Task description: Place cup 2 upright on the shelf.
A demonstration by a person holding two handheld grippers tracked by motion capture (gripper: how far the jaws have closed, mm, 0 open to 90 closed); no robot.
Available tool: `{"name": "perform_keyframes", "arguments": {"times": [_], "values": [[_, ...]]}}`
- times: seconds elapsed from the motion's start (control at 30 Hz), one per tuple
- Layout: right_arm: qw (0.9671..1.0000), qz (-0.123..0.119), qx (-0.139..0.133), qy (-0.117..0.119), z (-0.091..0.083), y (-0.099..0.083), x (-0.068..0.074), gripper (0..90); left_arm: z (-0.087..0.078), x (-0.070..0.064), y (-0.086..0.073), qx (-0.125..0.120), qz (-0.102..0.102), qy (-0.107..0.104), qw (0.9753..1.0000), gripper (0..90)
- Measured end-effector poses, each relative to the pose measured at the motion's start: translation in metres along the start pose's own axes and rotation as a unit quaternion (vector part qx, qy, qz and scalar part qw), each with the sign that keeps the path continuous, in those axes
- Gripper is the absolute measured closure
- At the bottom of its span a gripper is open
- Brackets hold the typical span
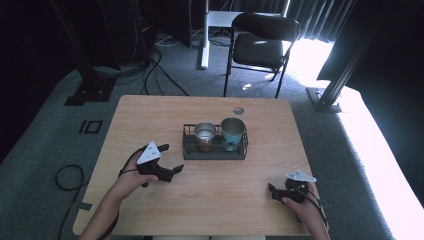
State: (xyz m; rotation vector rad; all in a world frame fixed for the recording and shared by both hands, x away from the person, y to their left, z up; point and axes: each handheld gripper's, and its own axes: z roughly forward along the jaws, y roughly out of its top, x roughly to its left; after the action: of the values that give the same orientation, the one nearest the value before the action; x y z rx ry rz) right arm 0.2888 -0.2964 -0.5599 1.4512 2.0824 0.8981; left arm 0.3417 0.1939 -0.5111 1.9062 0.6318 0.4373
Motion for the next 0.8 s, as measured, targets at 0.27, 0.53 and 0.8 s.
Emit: {"name": "perform_keyframes", "arguments": {"times": [0.27,0.53,0.8], "values": [[1.0000,0.000,0.000,0.000,0.000,0.000,0.000,11.9,-0.009,0.000,-0.015,0.017,-0.002,0.013,0.9998,2.8],[1.0000,0.000,0.000,0.000,0.000,0.000,0.000,11.9,-0.020,-0.002,-0.032,0.045,0.003,0.018,0.9988,2.7],[1.0000,0.000,0.000,0.000,0.000,0.000,0.000,12.0,-0.031,0.001,-0.044,0.059,-0.005,0.024,0.9980,2.7]]}}
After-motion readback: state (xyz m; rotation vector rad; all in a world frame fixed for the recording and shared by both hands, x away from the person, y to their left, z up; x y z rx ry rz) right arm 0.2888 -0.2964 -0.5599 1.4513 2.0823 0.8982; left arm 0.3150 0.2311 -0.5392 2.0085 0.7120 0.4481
